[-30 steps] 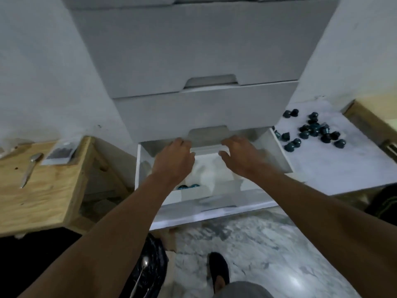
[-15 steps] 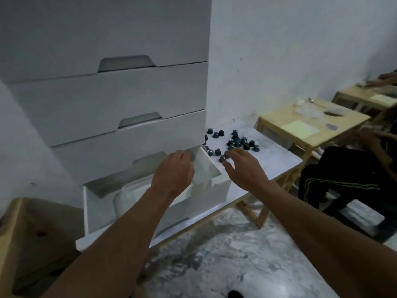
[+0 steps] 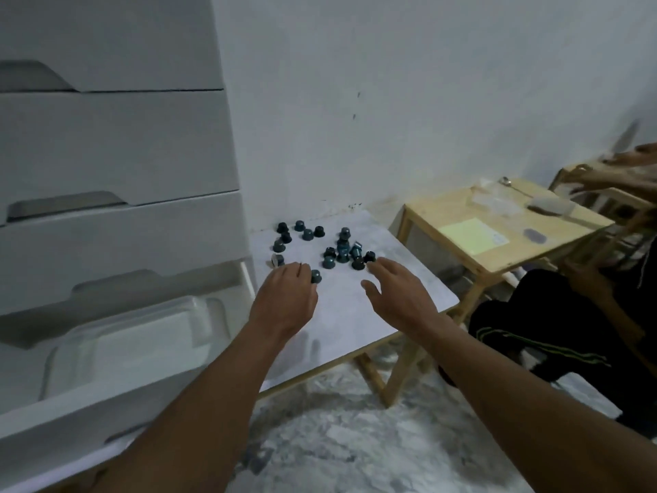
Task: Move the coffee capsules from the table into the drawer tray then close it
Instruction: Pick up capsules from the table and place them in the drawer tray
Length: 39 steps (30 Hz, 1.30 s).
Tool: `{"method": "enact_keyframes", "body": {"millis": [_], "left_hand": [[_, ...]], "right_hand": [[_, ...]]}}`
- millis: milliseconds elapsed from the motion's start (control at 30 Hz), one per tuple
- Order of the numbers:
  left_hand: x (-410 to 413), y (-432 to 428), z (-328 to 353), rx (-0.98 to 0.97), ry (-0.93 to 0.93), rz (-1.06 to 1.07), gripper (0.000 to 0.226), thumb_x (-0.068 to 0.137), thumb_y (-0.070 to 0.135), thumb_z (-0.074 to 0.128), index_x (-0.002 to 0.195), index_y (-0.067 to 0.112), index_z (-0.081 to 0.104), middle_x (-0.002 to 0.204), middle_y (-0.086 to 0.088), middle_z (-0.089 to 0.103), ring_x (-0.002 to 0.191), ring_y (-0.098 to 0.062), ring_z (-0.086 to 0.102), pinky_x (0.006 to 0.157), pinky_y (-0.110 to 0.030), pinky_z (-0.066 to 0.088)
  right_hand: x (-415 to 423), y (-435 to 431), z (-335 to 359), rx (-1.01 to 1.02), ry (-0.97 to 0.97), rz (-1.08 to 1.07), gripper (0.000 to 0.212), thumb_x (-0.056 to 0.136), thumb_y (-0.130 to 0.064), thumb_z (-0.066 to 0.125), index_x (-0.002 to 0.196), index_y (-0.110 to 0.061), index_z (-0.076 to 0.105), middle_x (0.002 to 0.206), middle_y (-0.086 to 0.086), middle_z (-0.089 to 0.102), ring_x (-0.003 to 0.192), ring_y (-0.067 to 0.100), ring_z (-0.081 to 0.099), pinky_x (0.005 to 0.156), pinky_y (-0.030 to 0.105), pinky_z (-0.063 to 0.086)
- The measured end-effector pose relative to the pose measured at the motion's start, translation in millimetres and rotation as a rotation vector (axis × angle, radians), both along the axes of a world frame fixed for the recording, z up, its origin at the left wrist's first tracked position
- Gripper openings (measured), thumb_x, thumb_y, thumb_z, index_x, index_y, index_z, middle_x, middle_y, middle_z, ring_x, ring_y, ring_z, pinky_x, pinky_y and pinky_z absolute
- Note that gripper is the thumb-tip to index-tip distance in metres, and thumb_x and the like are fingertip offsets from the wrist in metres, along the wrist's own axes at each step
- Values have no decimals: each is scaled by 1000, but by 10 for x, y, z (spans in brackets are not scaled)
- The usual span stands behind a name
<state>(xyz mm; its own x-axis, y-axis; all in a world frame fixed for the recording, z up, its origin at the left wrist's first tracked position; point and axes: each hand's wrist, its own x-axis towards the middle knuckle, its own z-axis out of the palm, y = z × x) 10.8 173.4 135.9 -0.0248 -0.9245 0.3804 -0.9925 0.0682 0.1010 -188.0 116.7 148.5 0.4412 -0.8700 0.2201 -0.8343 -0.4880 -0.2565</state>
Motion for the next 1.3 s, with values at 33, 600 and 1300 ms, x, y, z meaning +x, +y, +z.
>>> {"method": "enact_keyframes", "body": {"millis": [33, 600, 1300], "left_hand": [[-92, -73, -52, 37, 4, 40, 20, 87, 18, 56, 101, 4, 62, 93, -12, 66, 85, -28, 62, 79, -37, 51], [-285, -780, -495, 319, -27, 380, 26, 50, 27, 88, 67, 17, 71, 64, 6, 65, 56, -7, 63, 45, -17, 46], [368, -1916, -1434, 586, 214, 325, 27, 97, 18, 46, 120, 11, 56, 117, -8, 56, 107, -22, 56, 85, -33, 52]], "right_hand": [[-78, -125, -24, 15, 24, 29, 45, 99, -35, 44, 138, -12, 46, 143, 7, 48, 131, 25, 42, 103, 36, 39], [340, -1484, -700, 272, 65, 430, 43, 97, -27, 49, 135, -9, 48, 139, 11, 51, 125, 29, 49, 100, 37, 41], [1255, -2357, -1546, 503, 167, 436, 26, 92, -17, 53, 115, -6, 60, 110, 15, 61, 99, 35, 57, 79, 36, 44]]}}
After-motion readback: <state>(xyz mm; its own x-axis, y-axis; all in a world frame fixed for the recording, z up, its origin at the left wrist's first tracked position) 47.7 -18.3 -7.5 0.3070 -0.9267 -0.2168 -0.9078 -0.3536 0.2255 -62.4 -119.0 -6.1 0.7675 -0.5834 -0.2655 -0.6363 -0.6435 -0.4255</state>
